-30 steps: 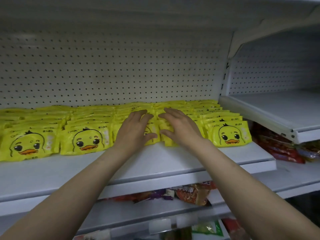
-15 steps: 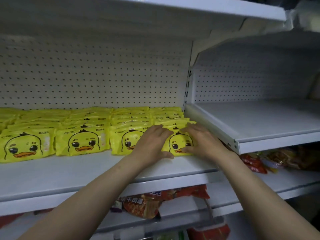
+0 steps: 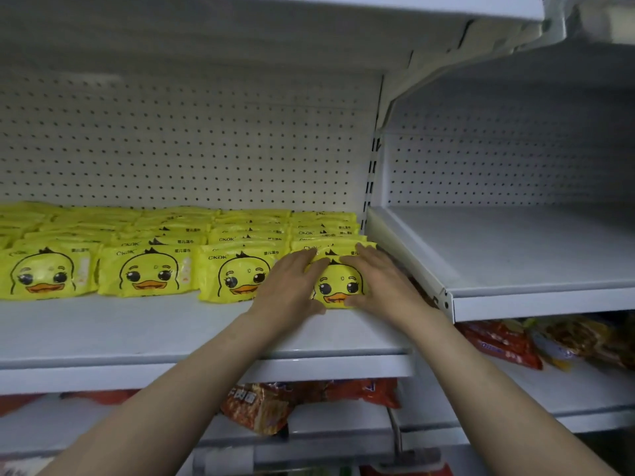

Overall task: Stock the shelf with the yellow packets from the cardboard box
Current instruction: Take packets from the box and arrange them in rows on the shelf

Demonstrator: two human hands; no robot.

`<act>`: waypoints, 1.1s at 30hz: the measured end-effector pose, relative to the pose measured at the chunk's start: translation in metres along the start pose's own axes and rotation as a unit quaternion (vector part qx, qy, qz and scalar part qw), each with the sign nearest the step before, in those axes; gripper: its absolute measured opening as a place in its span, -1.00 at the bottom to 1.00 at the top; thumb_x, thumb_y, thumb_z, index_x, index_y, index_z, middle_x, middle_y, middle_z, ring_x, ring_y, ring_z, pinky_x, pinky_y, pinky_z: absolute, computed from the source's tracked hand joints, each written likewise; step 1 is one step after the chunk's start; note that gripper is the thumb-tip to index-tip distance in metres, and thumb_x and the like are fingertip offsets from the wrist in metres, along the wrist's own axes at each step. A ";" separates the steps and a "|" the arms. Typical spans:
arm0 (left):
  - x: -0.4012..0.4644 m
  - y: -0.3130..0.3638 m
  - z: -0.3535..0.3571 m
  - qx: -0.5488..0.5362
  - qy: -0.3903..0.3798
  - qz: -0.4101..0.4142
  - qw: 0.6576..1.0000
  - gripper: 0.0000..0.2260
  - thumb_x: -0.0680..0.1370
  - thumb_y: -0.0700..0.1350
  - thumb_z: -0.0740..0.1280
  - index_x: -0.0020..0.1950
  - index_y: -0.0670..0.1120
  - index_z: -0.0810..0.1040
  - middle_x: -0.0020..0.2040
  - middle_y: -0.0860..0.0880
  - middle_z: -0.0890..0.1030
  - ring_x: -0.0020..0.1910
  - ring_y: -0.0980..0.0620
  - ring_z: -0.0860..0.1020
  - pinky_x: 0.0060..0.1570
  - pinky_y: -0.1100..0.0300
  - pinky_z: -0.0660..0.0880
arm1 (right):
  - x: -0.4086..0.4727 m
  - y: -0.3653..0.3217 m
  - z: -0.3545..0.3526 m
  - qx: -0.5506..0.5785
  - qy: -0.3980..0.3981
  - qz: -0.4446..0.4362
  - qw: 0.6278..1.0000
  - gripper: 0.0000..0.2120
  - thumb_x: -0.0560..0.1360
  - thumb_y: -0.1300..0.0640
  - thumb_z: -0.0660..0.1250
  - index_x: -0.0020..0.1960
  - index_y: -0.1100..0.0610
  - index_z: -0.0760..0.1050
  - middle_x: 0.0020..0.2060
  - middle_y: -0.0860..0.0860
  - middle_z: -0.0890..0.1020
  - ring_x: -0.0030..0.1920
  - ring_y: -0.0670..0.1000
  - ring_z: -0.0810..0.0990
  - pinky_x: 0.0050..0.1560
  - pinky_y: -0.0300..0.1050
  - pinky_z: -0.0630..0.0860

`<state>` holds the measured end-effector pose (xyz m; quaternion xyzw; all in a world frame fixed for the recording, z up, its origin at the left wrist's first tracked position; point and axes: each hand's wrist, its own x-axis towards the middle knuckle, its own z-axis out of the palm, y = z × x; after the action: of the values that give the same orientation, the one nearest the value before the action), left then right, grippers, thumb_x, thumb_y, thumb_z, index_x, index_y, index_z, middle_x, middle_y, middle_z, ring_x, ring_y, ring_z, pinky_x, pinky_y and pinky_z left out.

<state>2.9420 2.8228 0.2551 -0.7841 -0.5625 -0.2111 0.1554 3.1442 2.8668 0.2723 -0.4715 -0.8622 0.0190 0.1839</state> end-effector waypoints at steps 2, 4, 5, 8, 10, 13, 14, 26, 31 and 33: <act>0.005 -0.003 0.004 0.025 0.012 -0.001 1.000 -0.15 0.12 0.07 0.65 0.35 -0.13 0.50 0.34 -0.22 0.50 0.27 -0.26 0.49 0.24 -0.12 0.43 | 0.006 0.001 0.003 0.008 0.010 -0.001 1.000 -0.21 0.40 -0.01 0.52 0.53 -0.06 0.23 0.59 0.03 0.08 0.58 0.05 -0.01 0.52 -0.06 0.03; 0.009 -0.007 0.006 0.043 0.029 -0.002 0.999 -0.15 0.04 0.10 0.67 0.28 -0.11 0.55 0.26 -0.20 0.56 0.17 -0.23 0.57 0.15 -0.11 0.50 | 0.011 0.001 0.007 0.015 0.022 0.000 1.000 -0.23 0.41 0.01 0.52 0.53 -0.07 0.24 0.59 0.03 0.09 0.58 0.04 -0.02 0.52 -0.06 0.03; 0.011 -0.009 0.008 0.050 0.037 0.001 0.998 -0.16 0.04 0.12 0.67 0.27 -0.10 0.56 0.25 -0.18 0.57 0.16 -0.22 0.57 0.15 -0.11 0.50 | 0.013 0.001 0.010 0.018 0.028 0.001 0.999 -0.24 0.42 0.01 0.51 0.53 -0.07 0.24 0.59 0.03 0.09 0.58 0.04 -0.02 0.52 -0.06 0.03; 0.015 -0.014 0.012 0.064 0.052 0.005 0.997 -0.19 0.10 0.13 0.65 0.30 -0.08 0.54 0.28 -0.17 0.56 0.20 -0.20 0.55 0.24 -0.11 0.44 | 0.023 0.002 0.015 0.019 0.039 0.000 0.999 -0.26 0.41 0.03 0.52 0.50 -0.05 0.27 0.58 0.05 0.13 0.58 0.06 0.01 0.52 -0.05 0.05; 0.020 -0.016 0.015 0.069 0.055 -0.006 0.996 -0.19 0.11 0.13 0.64 0.30 -0.07 0.52 0.27 -0.16 0.56 0.20 -0.19 0.55 0.27 -0.11 0.42 | 0.031 0.002 0.016 0.019 0.041 -0.001 0.999 -0.28 0.40 0.04 0.53 0.48 -0.03 0.30 0.57 0.06 0.15 0.57 0.07 0.03 0.52 -0.03 0.08; 0.026 -0.016 0.018 0.048 0.046 -0.030 0.997 -0.19 0.12 0.10 0.64 0.32 -0.05 0.50 0.27 -0.14 0.55 0.21 -0.18 0.53 0.29 -0.12 0.40 | 0.040 0.002 0.016 0.017 0.044 0.004 0.999 -0.30 0.38 0.04 0.54 0.44 -0.02 0.32 0.56 0.06 0.17 0.57 0.07 0.04 0.51 0.03 0.17; 0.026 -0.017 0.019 0.042 0.045 -0.032 0.998 -0.19 0.14 0.10 0.63 0.34 -0.04 0.48 0.29 -0.14 0.53 0.24 -0.18 0.52 0.31 -0.12 0.38 | 0.041 0.002 0.017 0.011 0.046 0.004 0.999 -0.29 0.37 0.03 0.54 0.44 -0.02 0.32 0.56 0.06 0.18 0.57 0.07 0.06 0.50 0.03 0.18; 0.026 -0.031 0.033 0.021 0.091 0.010 0.996 -0.31 0.32 0.22 0.51 0.35 -0.04 0.47 0.30 -0.13 0.53 0.25 -0.18 0.51 0.37 -0.15 0.28 | 0.036 0.008 0.029 -0.017 0.089 -0.013 0.996 -0.29 0.41 -0.13 0.47 0.48 -0.02 0.31 0.55 0.00 0.22 0.56 0.00 0.11 0.50 -0.09 0.07; 0.034 -0.030 0.035 0.039 0.093 -0.007 0.995 -0.30 0.25 0.23 0.54 0.30 0.00 0.49 0.25 -0.08 0.56 0.21 -0.13 0.55 0.36 -0.17 0.31 | 0.041 0.004 0.031 -0.012 0.111 -0.003 0.994 -0.32 0.41 -0.12 0.48 0.44 0.01 0.33 0.53 0.02 0.29 0.54 0.04 0.17 0.49 -0.07 0.13; 0.035 -0.030 0.037 0.043 0.097 -0.006 0.994 -0.30 0.24 0.22 0.54 0.30 0.00 0.48 0.24 -0.08 0.57 0.21 -0.13 0.55 0.36 -0.17 0.30 | 0.041 0.004 0.031 -0.020 0.112 -0.004 0.994 -0.32 0.42 -0.12 0.47 0.45 0.01 0.31 0.53 0.03 0.28 0.54 0.04 0.16 0.49 -0.06 0.13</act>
<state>2.9289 2.8791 0.2413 -0.7493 -0.5578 -0.2624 0.2420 3.1166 2.9071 0.2553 -0.4710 -0.8382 -0.0515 0.2702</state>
